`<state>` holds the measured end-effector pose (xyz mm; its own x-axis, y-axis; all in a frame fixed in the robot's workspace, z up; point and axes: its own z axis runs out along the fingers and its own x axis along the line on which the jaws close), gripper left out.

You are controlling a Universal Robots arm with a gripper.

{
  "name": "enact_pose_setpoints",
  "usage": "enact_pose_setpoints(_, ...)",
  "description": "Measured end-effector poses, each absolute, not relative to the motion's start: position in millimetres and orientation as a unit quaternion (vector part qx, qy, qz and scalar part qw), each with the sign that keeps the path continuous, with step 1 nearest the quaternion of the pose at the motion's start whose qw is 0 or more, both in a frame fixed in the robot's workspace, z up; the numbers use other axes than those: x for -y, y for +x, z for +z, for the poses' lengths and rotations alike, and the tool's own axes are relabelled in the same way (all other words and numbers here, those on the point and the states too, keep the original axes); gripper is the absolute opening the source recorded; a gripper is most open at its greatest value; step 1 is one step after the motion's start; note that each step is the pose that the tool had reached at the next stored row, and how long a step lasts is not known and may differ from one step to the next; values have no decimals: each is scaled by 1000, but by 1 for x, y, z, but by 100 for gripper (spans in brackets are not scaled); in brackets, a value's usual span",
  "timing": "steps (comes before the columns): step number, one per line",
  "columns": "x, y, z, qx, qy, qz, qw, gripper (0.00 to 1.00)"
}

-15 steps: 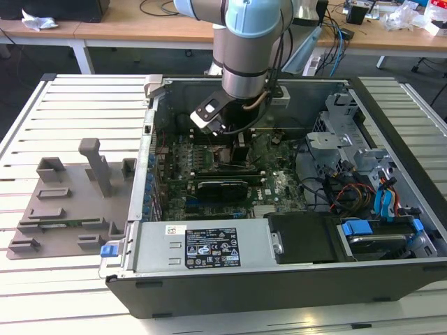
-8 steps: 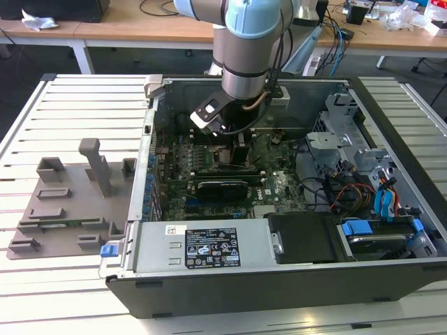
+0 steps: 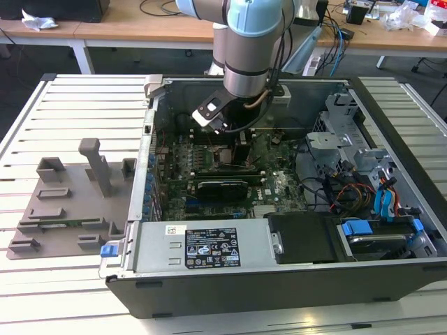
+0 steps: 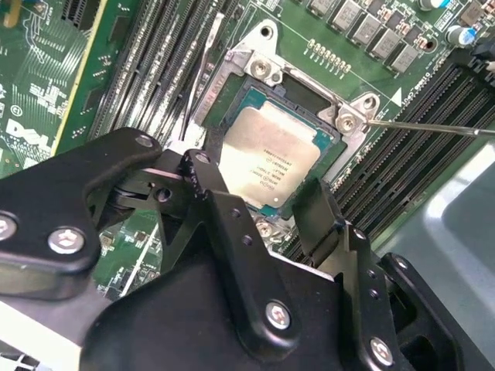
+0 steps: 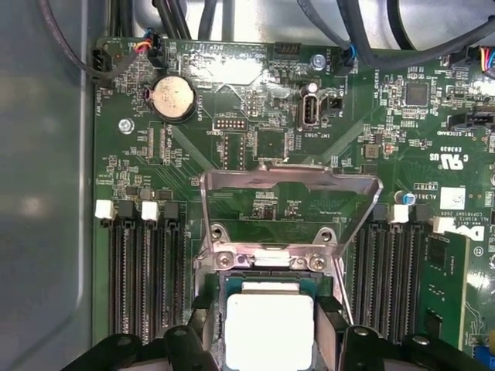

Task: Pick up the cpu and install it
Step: 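Place the cpu into insertion slot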

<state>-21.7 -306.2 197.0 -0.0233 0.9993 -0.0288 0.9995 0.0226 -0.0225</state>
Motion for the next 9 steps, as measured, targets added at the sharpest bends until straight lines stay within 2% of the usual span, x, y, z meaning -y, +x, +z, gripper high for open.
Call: enact_pose_setpoints(9,310,-22,204,-715,699,-18,2,63)
